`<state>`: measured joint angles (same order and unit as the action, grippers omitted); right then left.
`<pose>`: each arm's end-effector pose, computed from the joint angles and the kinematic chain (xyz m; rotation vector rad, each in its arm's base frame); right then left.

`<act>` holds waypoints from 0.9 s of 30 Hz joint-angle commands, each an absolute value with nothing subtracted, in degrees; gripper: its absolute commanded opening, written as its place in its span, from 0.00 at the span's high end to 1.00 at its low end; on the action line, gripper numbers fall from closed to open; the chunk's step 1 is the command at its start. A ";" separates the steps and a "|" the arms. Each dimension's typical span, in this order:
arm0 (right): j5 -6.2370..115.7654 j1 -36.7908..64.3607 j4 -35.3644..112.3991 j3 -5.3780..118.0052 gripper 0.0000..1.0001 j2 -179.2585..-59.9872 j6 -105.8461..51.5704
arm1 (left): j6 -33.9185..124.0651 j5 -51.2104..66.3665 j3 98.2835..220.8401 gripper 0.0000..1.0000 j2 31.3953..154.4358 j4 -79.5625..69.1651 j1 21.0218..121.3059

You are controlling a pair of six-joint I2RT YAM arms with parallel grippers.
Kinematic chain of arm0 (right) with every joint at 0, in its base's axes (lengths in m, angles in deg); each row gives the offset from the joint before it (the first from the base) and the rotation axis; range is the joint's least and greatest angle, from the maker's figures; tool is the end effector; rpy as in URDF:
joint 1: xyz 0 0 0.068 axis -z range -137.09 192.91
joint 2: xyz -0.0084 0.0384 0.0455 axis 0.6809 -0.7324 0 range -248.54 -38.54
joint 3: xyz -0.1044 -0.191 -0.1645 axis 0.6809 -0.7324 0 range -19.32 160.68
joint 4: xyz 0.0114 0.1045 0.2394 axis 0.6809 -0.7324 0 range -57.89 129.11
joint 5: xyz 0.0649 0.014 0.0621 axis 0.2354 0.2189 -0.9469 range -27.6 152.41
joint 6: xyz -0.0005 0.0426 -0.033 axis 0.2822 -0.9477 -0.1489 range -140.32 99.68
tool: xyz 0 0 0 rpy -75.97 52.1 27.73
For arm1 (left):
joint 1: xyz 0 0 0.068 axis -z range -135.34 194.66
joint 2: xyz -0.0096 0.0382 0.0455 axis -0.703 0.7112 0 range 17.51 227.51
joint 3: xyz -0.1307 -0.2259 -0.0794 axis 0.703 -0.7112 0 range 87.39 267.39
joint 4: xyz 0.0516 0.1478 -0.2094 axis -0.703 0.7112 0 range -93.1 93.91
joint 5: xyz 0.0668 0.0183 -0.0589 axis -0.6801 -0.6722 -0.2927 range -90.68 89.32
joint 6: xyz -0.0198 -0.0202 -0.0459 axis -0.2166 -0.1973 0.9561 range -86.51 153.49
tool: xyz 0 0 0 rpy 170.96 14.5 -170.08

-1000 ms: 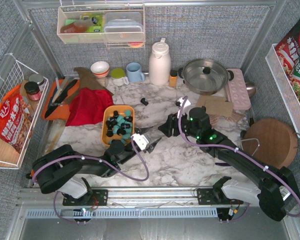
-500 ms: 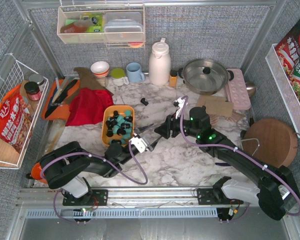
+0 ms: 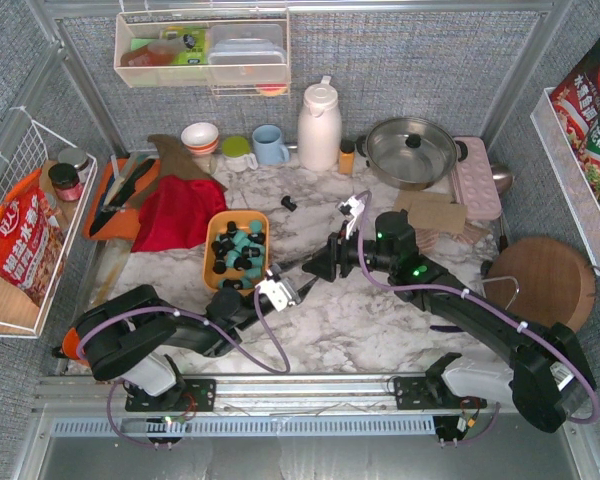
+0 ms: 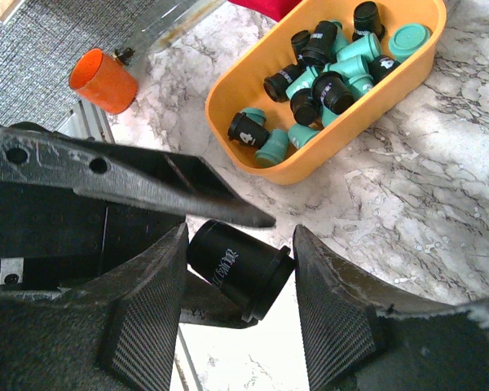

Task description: Mix the coffee capsules in the storage basket

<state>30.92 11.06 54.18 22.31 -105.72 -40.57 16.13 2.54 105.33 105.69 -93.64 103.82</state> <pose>0.2172 0.1567 0.2864 -0.6086 1.7677 1.1259 0.1284 -0.2188 0.2051 0.8092 0.9452 -0.6694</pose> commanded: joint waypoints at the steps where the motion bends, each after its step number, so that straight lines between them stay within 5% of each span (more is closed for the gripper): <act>1: 29.45 11.12 56.17 22.95 0.59 -105.93 -40.03 | 16.36 2.97 105.28 0.50 105.49 -96.81 103.82; 8: 29.18 11.02 55.58 23.38 0.51 -106.87 -39.88 | 15.81 2.28 105.07 0.67 105.51 -96.78 103.86; 27: 41.99 11.72 54.17 20.12 0.22 -99.55 -37.77 | 15.87 -1.86 103.48 0.73 104.92 -96.72 103.99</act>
<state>37.26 11.75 52.96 20.86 -101.63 -38.87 15.58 -0.69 103.71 105.25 -93.86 103.93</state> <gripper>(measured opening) 0.760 0.396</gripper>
